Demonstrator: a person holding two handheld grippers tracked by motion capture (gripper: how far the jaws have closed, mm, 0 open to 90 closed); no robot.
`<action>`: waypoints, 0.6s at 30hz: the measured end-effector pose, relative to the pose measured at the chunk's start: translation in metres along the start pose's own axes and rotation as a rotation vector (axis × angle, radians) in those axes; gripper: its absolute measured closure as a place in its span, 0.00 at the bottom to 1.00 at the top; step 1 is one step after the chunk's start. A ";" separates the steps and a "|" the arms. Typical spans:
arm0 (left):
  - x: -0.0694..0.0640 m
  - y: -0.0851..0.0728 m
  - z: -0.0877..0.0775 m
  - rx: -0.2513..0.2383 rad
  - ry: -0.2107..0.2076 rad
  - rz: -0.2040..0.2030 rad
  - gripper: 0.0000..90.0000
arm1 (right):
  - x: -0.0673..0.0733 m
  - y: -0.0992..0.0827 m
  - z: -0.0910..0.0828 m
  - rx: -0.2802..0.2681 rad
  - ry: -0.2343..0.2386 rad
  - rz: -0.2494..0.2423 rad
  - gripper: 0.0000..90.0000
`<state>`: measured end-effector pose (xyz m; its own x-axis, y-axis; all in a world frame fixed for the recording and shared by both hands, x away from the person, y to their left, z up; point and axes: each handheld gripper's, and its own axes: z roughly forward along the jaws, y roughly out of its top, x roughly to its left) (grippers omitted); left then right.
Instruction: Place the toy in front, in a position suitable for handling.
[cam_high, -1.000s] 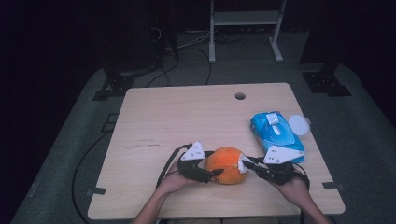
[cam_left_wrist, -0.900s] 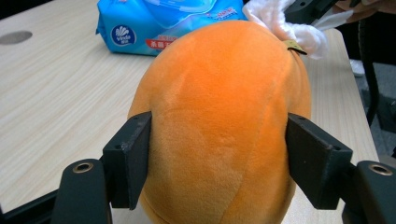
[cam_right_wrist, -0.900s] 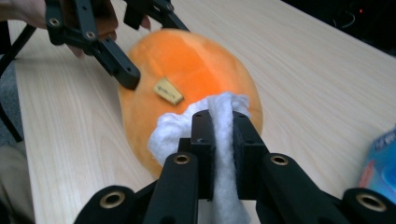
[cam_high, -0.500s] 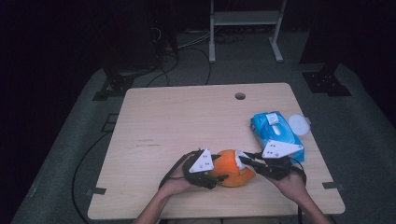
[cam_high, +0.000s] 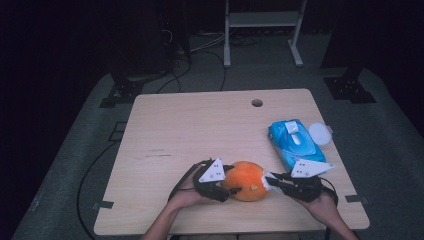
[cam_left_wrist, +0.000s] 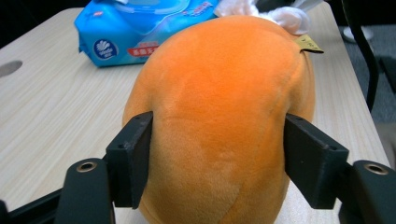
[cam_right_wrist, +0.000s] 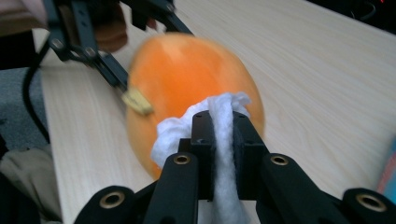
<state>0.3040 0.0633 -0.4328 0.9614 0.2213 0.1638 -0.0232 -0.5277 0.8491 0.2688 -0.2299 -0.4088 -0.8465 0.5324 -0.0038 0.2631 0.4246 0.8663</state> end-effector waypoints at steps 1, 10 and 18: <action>-0.001 0.001 0.000 -0.002 -0.004 0.006 0.36 | 0.002 0.004 0.001 -0.010 0.011 -0.005 0.90; 0.004 -0.004 -0.002 -0.021 -0.020 -0.039 0.36 | -0.010 0.024 0.017 -0.015 -0.017 -0.028 0.90; 0.018 -0.002 -0.005 0.023 -0.096 -0.323 0.07 | -0.003 0.006 0.013 0.010 0.019 -0.011 0.90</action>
<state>0.3202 0.0728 -0.4294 0.9394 0.3026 -0.1613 0.2925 -0.4617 0.8374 0.2792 -0.2195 -0.4102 -0.8578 0.5140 -0.0036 0.2586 0.4376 0.8612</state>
